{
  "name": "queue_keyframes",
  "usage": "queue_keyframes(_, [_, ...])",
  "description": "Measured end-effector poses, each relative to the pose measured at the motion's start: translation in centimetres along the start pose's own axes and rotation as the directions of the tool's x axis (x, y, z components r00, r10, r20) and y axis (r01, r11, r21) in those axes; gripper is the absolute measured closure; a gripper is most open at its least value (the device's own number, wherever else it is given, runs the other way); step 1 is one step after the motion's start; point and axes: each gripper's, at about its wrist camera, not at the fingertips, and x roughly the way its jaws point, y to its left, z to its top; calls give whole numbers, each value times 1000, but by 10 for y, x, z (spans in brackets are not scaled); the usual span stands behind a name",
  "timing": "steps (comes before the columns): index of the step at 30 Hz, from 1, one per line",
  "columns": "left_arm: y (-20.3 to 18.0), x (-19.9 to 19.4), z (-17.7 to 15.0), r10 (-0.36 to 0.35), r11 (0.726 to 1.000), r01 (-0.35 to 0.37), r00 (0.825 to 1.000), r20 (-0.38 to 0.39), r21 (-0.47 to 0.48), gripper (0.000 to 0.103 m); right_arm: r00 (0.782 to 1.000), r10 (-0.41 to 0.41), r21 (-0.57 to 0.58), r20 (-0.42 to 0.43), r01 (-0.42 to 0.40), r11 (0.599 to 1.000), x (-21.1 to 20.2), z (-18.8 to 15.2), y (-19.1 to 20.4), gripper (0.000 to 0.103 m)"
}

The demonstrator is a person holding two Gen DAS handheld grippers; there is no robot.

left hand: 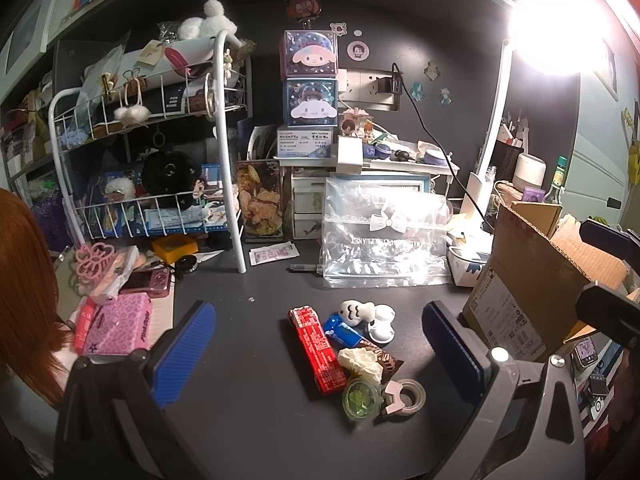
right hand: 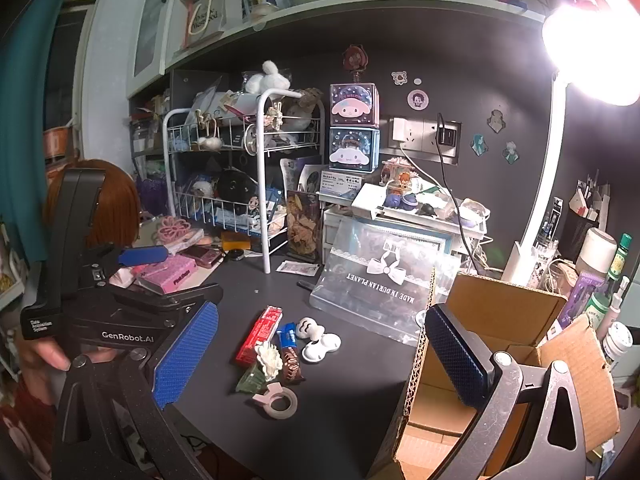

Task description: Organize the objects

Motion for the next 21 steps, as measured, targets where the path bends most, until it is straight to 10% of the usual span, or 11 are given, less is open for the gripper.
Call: queue_keyframes(21, [6, 3, -1, -3, 1000, 3, 1000, -6, -7, 0, 1000, -2, -5, -6, 2, 1000, 3, 0, 3, 0])
